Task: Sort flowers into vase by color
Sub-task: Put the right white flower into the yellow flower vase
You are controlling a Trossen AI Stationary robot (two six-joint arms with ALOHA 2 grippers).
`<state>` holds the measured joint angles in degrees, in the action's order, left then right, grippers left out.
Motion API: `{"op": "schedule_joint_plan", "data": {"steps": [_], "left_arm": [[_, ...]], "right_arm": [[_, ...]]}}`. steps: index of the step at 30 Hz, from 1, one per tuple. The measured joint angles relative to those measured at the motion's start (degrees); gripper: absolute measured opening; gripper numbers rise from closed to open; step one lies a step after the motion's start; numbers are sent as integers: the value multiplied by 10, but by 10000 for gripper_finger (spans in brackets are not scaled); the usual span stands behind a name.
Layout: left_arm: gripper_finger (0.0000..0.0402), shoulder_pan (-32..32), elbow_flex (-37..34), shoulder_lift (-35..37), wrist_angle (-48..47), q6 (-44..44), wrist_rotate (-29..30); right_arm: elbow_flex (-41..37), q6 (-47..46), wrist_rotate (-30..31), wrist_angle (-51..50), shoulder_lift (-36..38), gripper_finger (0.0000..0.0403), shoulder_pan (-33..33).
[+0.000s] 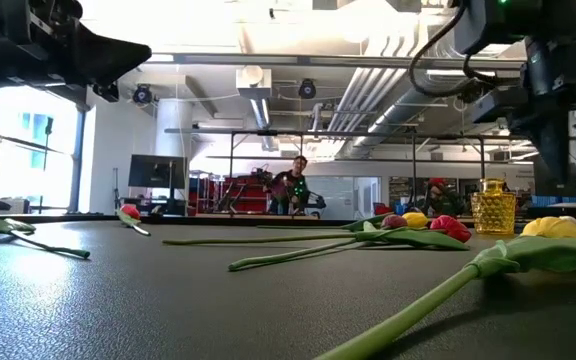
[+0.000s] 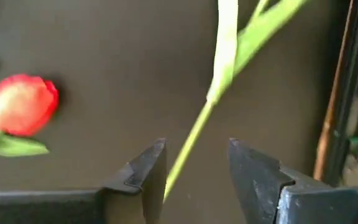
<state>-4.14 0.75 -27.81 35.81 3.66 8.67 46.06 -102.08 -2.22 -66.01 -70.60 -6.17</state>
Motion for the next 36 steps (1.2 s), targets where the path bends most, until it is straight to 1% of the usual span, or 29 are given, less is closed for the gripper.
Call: {"op": "schedule_joint_plan", "data": {"steps": [3, 6, 8, 14, 18, 22, 28, 31, 36], "left_arm": [[0, 0, 0, 0, 0, -1, 0], [0, 0, 0, 0, -1, -7, 0], [0, 0, 0, 0, -3, -11, -3], [0, 0, 0, 0, -11, -10, -4], [0, 0, 0, 0, -16, -10, -4], [0, 0, 0, 0, -17, -9, -4], [0, 0, 0, 0, -17, -10, -2], [0, 0, 0, 0, -19, -10, -2], [0, 0, 0, 0, -33, -10, -2]], "right_arm": [[0, -5, 16, 6, -11, 154, 0], [-1, -5, 16, 2, -29, 147, -2], [-12, -8, 14, 23, -40, 142, -9], [-109, -44, -20, 149, -39, 138, -28], [-154, -72, -19, 194, -28, 138, -39], [-167, -85, -16, 190, -26, 138, -44], [-168, -74, -3, 189, -26, 132, -43], [-169, -72, -1, 198, -27, 106, -43], [-170, -69, 6, 218, -27, 29, -50]]}}
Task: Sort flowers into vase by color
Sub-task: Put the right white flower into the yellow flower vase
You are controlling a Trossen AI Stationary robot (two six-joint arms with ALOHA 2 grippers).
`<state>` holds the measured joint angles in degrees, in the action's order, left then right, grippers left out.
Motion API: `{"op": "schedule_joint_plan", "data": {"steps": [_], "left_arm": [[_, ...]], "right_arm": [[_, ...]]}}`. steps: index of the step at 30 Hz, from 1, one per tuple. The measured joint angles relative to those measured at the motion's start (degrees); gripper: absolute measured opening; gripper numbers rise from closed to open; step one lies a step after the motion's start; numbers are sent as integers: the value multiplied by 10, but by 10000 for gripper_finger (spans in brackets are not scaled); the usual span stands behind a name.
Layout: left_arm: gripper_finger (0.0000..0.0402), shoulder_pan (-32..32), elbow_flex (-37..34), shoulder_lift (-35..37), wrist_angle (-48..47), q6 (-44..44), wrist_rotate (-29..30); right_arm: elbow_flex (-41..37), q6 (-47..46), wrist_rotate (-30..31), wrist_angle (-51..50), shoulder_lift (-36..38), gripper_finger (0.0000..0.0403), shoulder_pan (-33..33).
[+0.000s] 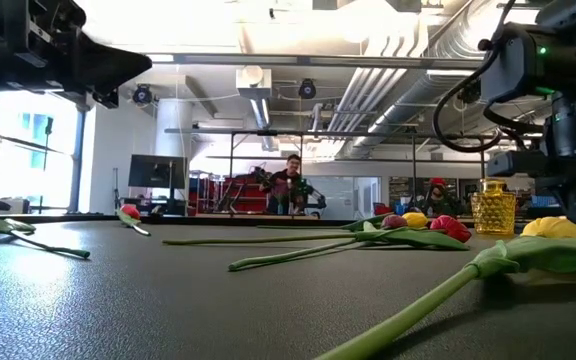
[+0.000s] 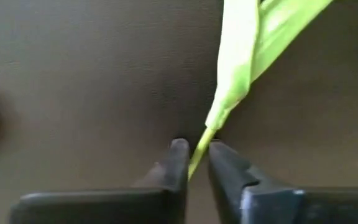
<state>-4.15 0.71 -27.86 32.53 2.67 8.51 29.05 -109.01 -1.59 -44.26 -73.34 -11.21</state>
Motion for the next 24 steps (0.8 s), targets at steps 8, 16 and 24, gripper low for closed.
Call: {"op": "schedule_joint_plan", "data": {"steps": [8, 16, 24], "left_arm": [[0, 0, 0, 0, -11, 4, 6], [0, 0, 0, 0, -11, 6, 13], [4, 0, 0, 0, -2, 10, 13]], "right_arm": [[19, 33, 6, -6, -2, 5, -15], [133, 84, 138, -80, -2, 2, -30], [204, 105, 346, -156, -2, 1, -51]]}}
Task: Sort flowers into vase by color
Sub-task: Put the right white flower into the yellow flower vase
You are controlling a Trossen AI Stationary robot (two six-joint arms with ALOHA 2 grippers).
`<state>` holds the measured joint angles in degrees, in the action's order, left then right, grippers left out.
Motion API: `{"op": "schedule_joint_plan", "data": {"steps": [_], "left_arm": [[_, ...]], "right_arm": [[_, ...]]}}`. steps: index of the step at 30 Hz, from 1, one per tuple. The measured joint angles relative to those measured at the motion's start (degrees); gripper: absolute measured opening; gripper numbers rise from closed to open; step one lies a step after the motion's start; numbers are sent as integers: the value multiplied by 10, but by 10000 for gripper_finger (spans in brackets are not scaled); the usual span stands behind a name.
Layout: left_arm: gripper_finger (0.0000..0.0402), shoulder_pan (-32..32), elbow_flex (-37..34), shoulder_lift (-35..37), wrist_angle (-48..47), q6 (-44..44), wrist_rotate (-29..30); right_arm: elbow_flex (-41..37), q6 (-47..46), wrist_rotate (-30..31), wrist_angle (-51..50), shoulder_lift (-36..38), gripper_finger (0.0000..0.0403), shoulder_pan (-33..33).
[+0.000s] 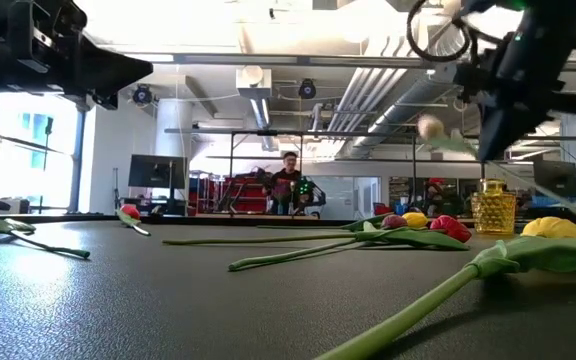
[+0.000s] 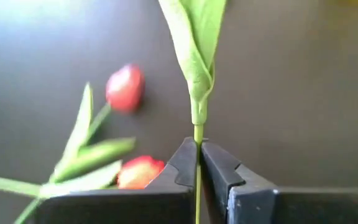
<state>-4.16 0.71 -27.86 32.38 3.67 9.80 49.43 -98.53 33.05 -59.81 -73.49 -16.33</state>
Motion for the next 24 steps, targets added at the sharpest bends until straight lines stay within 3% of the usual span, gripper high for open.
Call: {"op": "schedule_joint_plan", "data": {"steps": [6, 12, 19, 24], "left_arm": [[23, 0, 0, 0, 1, -4, 0], [28, 0, 0, 0, 0, -2, 0], [28, 0, 0, 0, 0, 2, 0], [28, 0, 0, 0, 0, 5, 0]], "right_arm": [[7, -5, 177, -51, 0, 0, 15], [7, -52, 315, -125, 0, 0, 61], [7, -135, 394, -263, 1, 0, 159], [7, -135, 448, -272, 1, 0, 220]]}}
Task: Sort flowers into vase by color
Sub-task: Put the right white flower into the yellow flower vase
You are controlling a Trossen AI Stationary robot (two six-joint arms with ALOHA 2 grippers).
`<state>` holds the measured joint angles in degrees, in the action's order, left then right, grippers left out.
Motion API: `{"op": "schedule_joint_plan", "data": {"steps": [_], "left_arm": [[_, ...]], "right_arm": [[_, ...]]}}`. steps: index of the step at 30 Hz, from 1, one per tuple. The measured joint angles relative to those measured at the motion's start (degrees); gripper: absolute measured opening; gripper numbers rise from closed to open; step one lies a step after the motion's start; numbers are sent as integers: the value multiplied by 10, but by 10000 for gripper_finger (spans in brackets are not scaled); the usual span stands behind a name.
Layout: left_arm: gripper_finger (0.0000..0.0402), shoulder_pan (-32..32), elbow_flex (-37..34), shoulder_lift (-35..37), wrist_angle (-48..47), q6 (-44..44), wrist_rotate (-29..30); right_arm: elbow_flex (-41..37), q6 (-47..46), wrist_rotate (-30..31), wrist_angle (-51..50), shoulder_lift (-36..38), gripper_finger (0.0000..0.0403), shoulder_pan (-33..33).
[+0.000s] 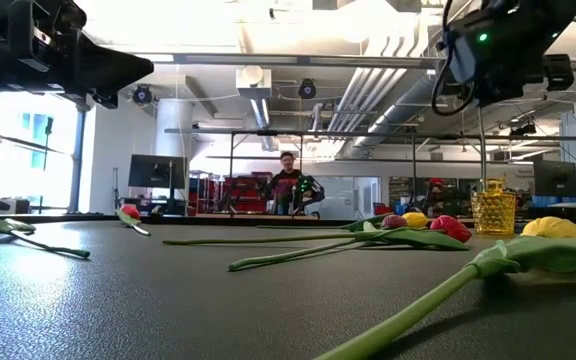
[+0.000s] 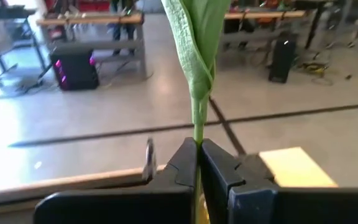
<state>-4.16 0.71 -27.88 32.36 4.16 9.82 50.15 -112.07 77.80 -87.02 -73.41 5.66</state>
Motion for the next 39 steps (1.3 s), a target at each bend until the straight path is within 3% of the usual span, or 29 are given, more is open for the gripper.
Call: {"op": "schedule_joint_plan", "data": {"steps": [18, 27, 34, 39], "left_arm": [[28, 0, 0, 0, -5, 6, 0], [28, 0, 0, 0, -12, 11, 6], [28, 0, 0, 0, -14, 11, 6], [28, 0, 0, 0, -16, 15, 7]], "right_arm": [[0, 30, 119, 2, 0, 0, 131], [-5, 33, 121, 22, 0, 0, 173], [-23, 108, 123, 99, 0, 0, 187], [-23, 147, 86, 122, 0, 0, 187]]}}
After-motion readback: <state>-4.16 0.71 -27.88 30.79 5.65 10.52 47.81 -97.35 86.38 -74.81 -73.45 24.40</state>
